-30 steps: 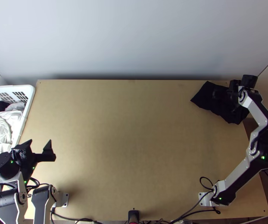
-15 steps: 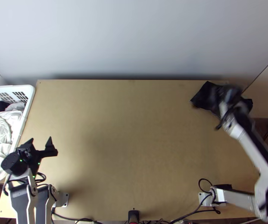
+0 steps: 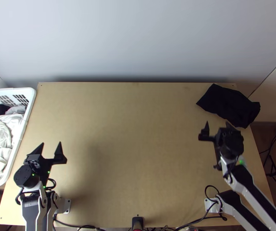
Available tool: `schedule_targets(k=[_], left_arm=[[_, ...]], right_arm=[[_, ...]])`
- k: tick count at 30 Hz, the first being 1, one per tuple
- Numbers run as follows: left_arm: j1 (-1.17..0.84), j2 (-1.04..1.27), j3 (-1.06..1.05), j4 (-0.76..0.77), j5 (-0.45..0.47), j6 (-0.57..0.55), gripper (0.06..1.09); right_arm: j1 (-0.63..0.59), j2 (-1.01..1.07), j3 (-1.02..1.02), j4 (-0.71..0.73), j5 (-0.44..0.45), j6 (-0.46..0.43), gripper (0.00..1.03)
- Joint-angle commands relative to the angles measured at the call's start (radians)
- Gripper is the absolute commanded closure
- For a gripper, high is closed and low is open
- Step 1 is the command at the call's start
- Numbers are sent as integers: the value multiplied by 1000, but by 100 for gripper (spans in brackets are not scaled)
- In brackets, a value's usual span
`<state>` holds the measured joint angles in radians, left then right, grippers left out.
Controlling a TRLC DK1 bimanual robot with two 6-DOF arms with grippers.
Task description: Fold the t-shirt
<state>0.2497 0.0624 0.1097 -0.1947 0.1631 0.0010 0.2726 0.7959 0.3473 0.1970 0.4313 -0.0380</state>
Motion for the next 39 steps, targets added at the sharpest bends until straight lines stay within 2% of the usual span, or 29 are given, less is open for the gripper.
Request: schedule_targets(k=[1, 4, 6, 8, 12, 13, 19, 39], left_arm=[[-75, -64, -33, 5, -4, -24, 10], [-75, -64, -33, 3, -5, -22, 10], [-75, -64, -33, 3, -5, -22, 10], [-75, -64, -33, 3, -5, -22, 10], [-75, -64, -33, 1, -5, -21, 10], [-75, -64, -33, 1, -5, -21, 10], [-75, -64, -35, 1, -5, -21, 10], [-75, -64, -33, 1, -5, -21, 10]], right_arm=[[4, -233, -174, -113, 27, -42, 4], [36, -458, -249, -133, 26, -39, 4], [109, -678, -251, -317, 26, 13, 4], [192, -805, -251, -353, 26, 66, 4], [198, -801, -251, -361, 26, 132, 4], [188, -801, -252, -419, 26, 174, 4], [142, -797, -252, -516, 26, 443, 4], [142, -797, -252, -516, 26, 448, 4]])
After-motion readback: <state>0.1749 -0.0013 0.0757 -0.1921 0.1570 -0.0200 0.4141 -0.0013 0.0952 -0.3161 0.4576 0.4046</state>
